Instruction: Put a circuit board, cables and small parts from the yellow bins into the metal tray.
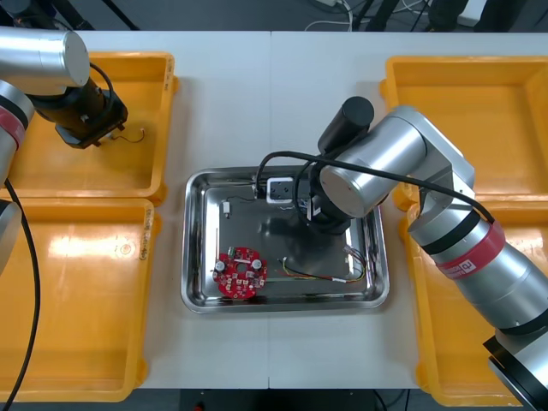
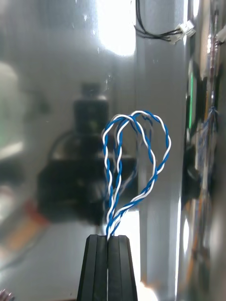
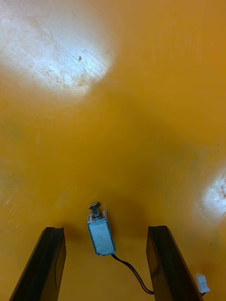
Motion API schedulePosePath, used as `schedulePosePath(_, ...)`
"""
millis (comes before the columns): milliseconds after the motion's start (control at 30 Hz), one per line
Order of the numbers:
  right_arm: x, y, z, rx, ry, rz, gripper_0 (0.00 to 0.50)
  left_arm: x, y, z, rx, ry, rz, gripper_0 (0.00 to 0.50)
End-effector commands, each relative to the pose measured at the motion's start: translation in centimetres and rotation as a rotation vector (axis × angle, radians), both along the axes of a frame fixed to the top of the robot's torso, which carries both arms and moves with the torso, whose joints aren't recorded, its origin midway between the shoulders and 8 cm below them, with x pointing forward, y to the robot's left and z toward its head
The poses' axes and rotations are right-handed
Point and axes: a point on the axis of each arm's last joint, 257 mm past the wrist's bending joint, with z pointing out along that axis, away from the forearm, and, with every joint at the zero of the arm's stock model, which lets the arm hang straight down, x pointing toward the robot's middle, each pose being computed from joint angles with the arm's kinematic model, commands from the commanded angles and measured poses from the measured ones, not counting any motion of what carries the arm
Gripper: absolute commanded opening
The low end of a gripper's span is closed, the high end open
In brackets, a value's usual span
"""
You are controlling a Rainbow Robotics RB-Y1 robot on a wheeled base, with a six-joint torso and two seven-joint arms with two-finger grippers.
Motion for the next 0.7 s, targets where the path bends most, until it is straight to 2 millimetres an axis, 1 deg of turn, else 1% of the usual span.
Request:
schedulePosePath(33,0.2,-1.2,-0.4,-0.040,-0.023,0.024,0.000,1.0,-1.8,1.2,-0.003,-0.032,-0.009,0.500)
schedulePosePath(100,0.3,-1.4,-0.4,-0.043,-0.025,0.023,0.000,1.1,-1.7,1.3,0.002,-0.034,-0.008,0.500)
schedulePosePath(267,0.4,-1.9,-0.4,-0.053,-0.029,0.016,0.000,0.9,-1.1,0.6,0.010,-0.030,-0.005,0.500)
schedulePosePath(300,0.5,-1.9,-0.4,-0.053,-0.030,0.015,0.147,0.9,-1.2,0.4,0.009,-0.031,-0.005,0.500)
schedulePosePath(333,0.5,-1.9,-0.3,-0.054,-0.032,0.017,0.250,0.9,-1.1,0.4,0.012,-0.034,-0.006,0.500)
schedulePosePath(367,0.6,-1.9,0.0,-0.055,-0.040,0.017,0.382,1.0,-1.0,0.3,0.012,-0.038,-0.006,0.500)
schedulePosePath(400,0.6,-1.8,0.1,-0.055,-0.045,0.018,0.450,1.0,-0.9,0.3,0.013,-0.040,-0.006,0.500)
schedulePosePath(433,0.7,-1.8,0.2,-0.056,-0.050,0.017,0.500,1.0,-1.0,0.3,0.015,-0.039,-0.008,0.500)
schedulePosePath(600,0.6,-2.0,0.7,-0.055,-0.052,0.009,0.500,0.9,-0.9,0.2,0.014,-0.038,-0.006,0.500)
schedulePosePath(700,0.4,-2.2,1.5,-0.054,-0.048,0.003,0.500,0.8,-0.7,0.0,0.020,-0.035,-0.006,0.500)
